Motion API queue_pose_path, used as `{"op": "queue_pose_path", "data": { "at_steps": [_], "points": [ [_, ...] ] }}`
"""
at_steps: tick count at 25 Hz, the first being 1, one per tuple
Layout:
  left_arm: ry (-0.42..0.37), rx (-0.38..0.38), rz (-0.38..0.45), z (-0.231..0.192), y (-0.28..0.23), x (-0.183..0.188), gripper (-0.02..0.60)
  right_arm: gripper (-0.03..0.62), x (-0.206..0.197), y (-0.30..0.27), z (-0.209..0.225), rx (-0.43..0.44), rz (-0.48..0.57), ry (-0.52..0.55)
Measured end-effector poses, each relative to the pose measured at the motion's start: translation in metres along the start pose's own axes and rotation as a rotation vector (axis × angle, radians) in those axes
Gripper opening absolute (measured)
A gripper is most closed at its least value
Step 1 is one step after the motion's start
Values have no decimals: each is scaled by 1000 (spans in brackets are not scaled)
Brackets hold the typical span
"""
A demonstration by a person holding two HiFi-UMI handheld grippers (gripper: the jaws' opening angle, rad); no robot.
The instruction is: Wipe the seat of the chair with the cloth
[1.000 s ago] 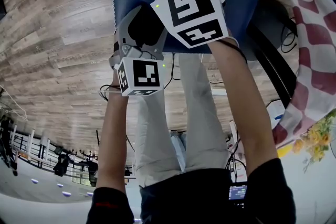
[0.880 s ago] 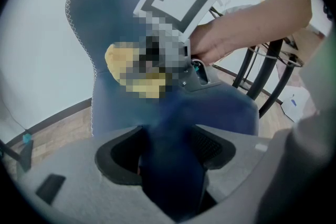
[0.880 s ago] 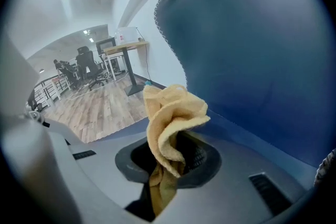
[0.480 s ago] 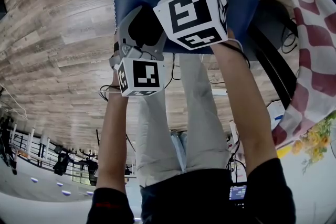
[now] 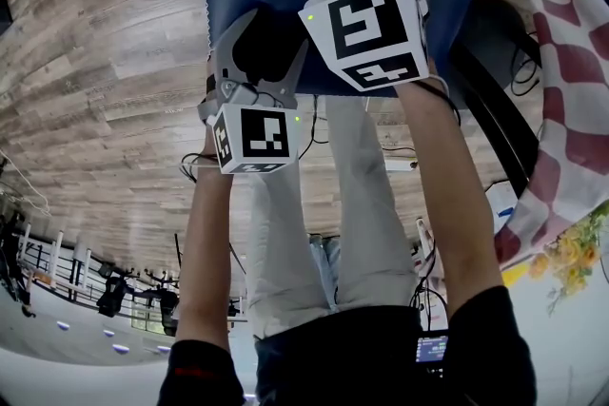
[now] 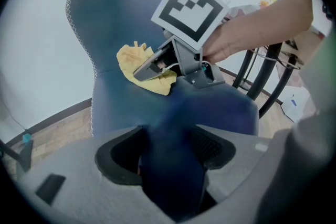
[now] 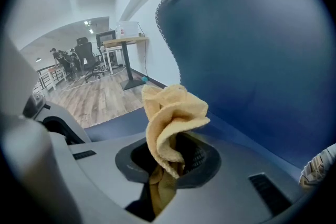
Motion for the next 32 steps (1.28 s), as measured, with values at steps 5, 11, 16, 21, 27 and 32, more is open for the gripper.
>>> {"op": "queue_pose_path", "data": {
  "at_steps": [5,11,16,21,27,32],
  "points": [
    [0,0,0,1,0,0,285,54,-12,15,9,-37,-2,-26],
    [3,-1,-2,1,0,0,285,54,-29,36,21,-92,4,-86],
    [3,-2,-3,0,0,0,285,54,-40,50,28,-120,11,-114],
    [2,3,-6,-2,0,-1,285,54,-45,57,32,-126,3,-106],
    [1,2,-7,-1,0,-1,285,54,-58,74,40,-151,-10,-140],
    [5,9,-5,-1,0,-1,285,54,-73,91,47,-204,-9,-184]
  ]
}}
Point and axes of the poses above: the fingertips, and each gripper's own axes: y backward along the fingers, z to its right, x out of its top, the point moved 9 cm from there along y, backward along the fingers, and after that the axes turned 14 degrees about x, right-handed, at the moved point
